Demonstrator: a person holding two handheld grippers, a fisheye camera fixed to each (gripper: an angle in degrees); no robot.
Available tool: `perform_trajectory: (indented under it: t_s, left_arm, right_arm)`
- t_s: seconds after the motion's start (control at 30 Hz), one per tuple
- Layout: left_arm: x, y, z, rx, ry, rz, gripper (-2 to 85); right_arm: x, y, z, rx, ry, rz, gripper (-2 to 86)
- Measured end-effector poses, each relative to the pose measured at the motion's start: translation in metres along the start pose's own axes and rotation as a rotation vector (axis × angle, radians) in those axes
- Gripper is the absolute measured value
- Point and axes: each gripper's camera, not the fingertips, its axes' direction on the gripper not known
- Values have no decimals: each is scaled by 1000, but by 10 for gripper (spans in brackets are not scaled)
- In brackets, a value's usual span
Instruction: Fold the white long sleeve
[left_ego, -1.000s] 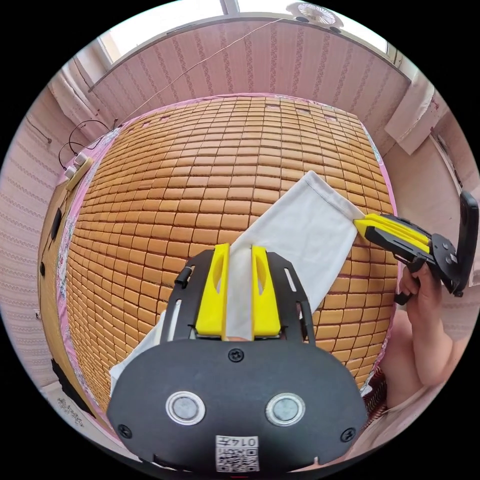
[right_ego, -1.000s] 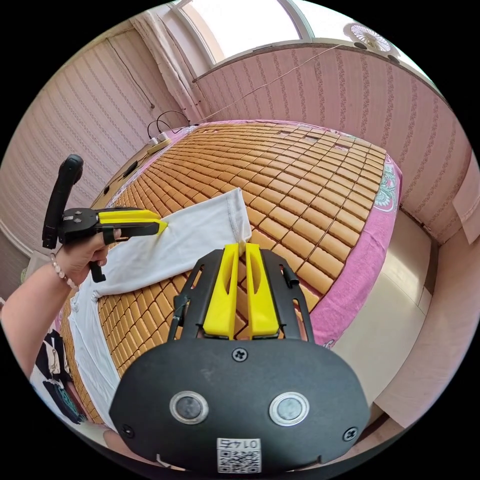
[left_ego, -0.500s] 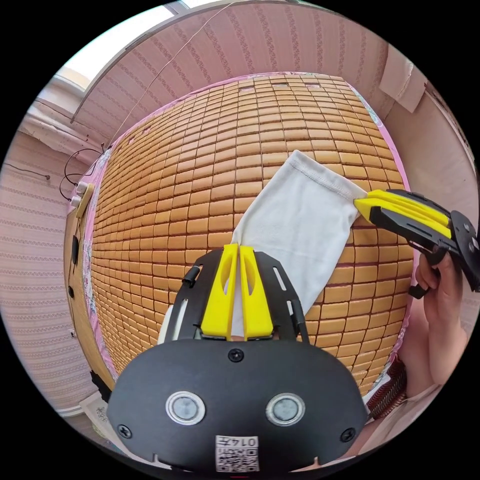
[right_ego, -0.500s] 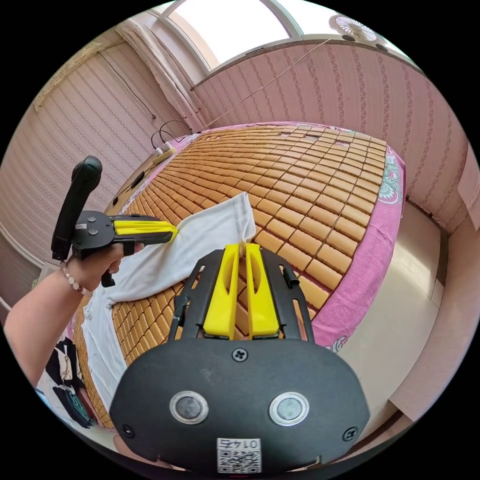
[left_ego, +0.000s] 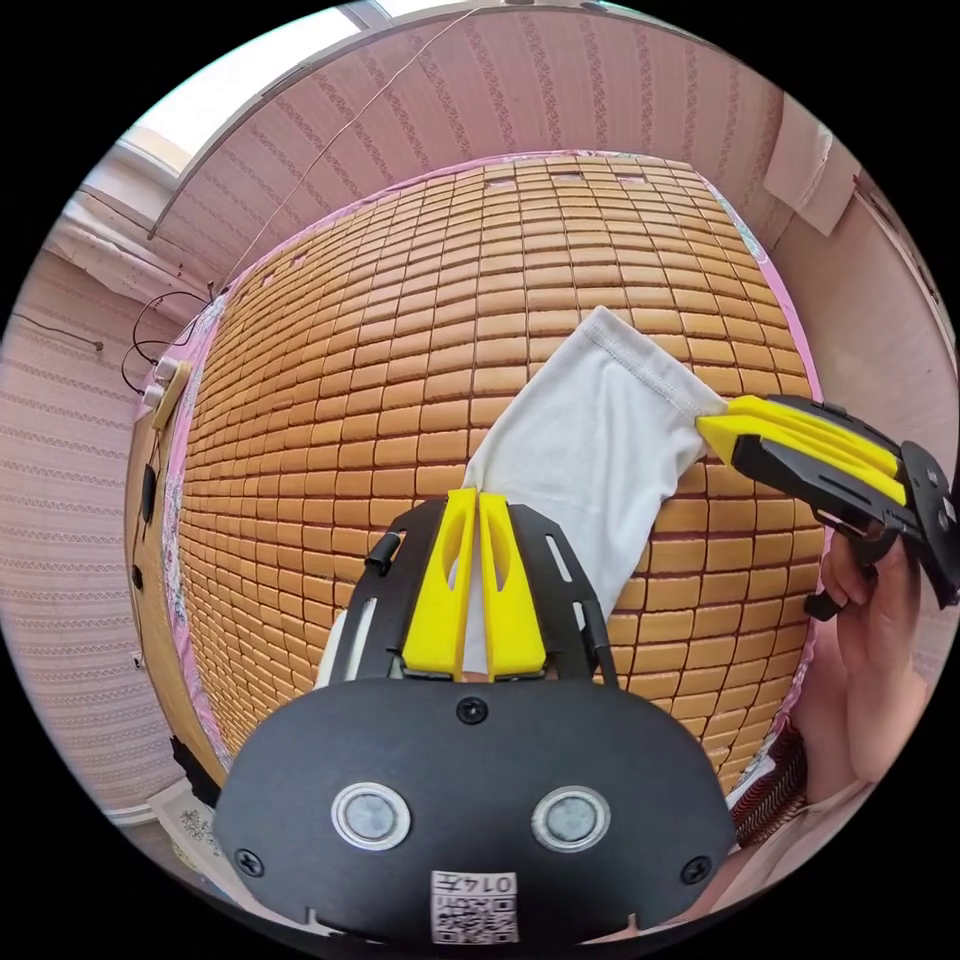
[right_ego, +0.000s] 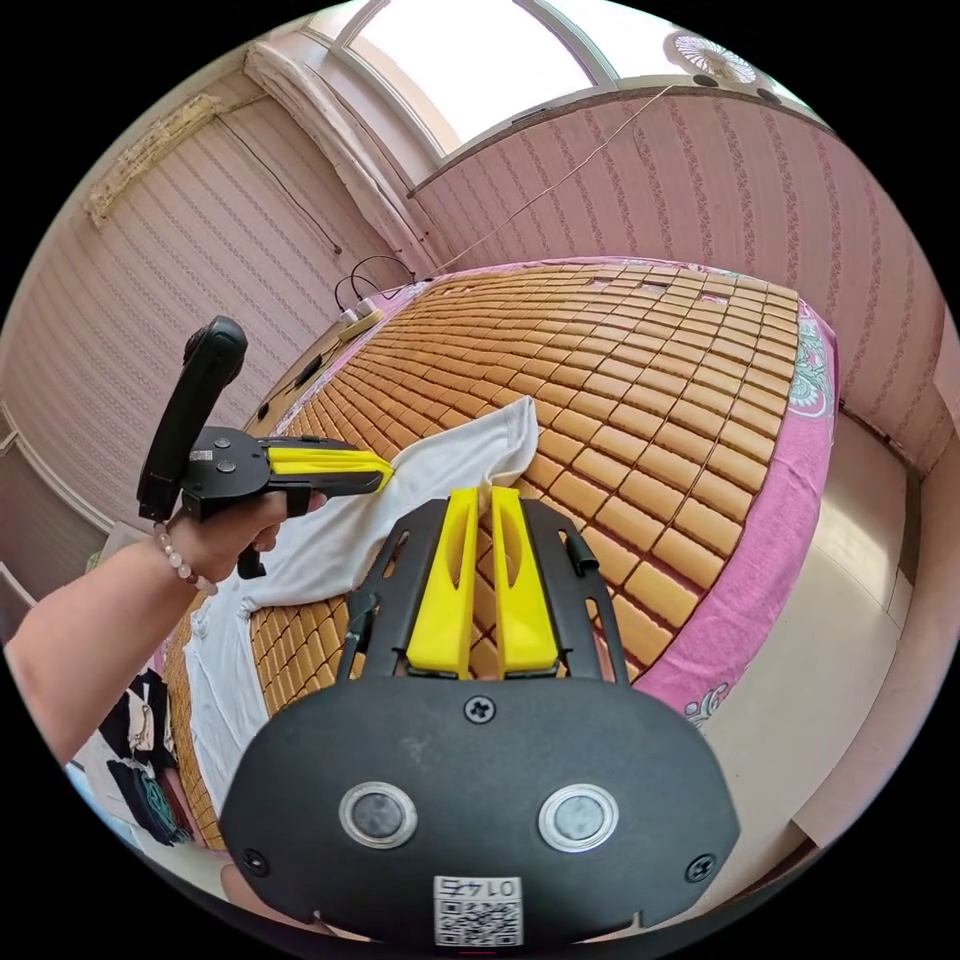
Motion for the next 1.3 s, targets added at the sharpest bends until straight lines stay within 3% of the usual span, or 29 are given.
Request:
perform_trajectory:
  t_s: [0.3,0.53,0.67,0.73,0.83,0.97,1.1,1.3]
  left_arm:
    - [-48,93,-46,116,1,-183,-10]
    - [-94,277,-152,284,-56,-398,-9]
    - [-94,463,-223,399,-101,-614,-6]
    - [-80,546,-234,370,-112,-698,-1]
    - [-48,682,-225,258,-85,-873,30]
    - [4,830,-192,173,52,-1116,55]
    - [42,894,-167,225,153,-1214,52]
    - [49,899,-122,230,243,-1157,60]
  right_arm:
    - [-38,-5,-23,128,-166,-142,15]
    - [-160,5,-104,272,-652,-532,14]
    - [-304,72,-136,79,-1033,-897,15]
    - [-363,122,-135,-86,-1111,-1070,18]
    - [-427,225,-112,-403,-1035,-1319,28]
    - [-442,340,-78,-572,-641,-1592,60]
    - [-442,359,-70,-648,-590,-1538,65]
    - [-463,357,-52,-723,-534,-1434,68]
